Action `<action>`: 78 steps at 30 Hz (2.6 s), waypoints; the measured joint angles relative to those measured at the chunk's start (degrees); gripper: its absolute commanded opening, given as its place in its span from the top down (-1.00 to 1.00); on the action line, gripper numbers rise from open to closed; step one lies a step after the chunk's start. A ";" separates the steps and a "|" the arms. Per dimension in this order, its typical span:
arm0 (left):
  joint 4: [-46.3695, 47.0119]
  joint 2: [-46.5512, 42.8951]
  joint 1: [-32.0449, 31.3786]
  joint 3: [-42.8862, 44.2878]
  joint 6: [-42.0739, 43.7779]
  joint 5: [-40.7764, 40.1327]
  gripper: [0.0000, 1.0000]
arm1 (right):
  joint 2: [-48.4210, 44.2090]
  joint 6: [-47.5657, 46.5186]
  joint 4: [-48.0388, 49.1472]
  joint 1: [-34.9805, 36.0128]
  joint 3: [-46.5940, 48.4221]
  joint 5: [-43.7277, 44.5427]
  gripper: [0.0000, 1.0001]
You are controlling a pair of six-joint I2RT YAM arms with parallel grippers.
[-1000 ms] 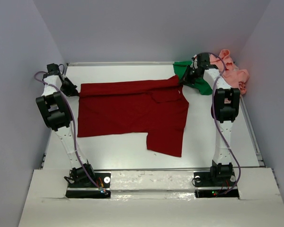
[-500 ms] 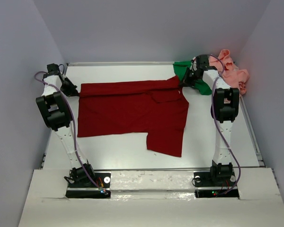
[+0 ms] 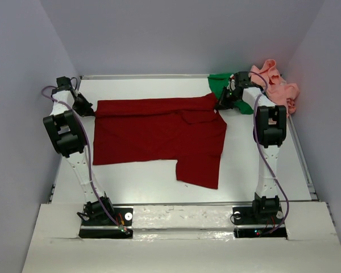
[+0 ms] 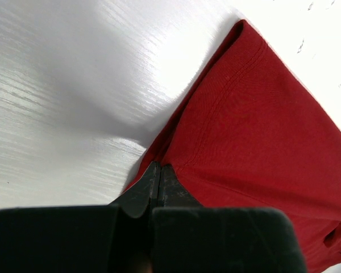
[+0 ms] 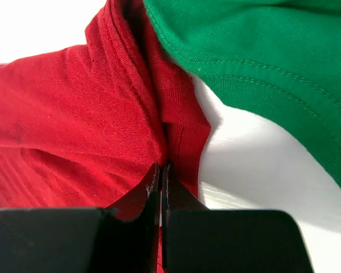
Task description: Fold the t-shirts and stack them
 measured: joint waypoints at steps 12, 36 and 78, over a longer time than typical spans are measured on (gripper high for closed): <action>-0.02 0.00 0.02 -0.42 1.49 -0.33 0.30 | 0.00 -0.07 0.92 0.00 -0.61 0.22 0.76; 14.80 -21.22 -11.63 -14.38 1.27 -3.41 0.26 | -25.03 -2.49 1.84 2.75 -13.99 7.39 -0.07; 9.70 7.48 -35.34 10.10 1.81 2.97 0.25 | -9.62 -11.87 1.57 23.17 -10.05 14.36 -0.02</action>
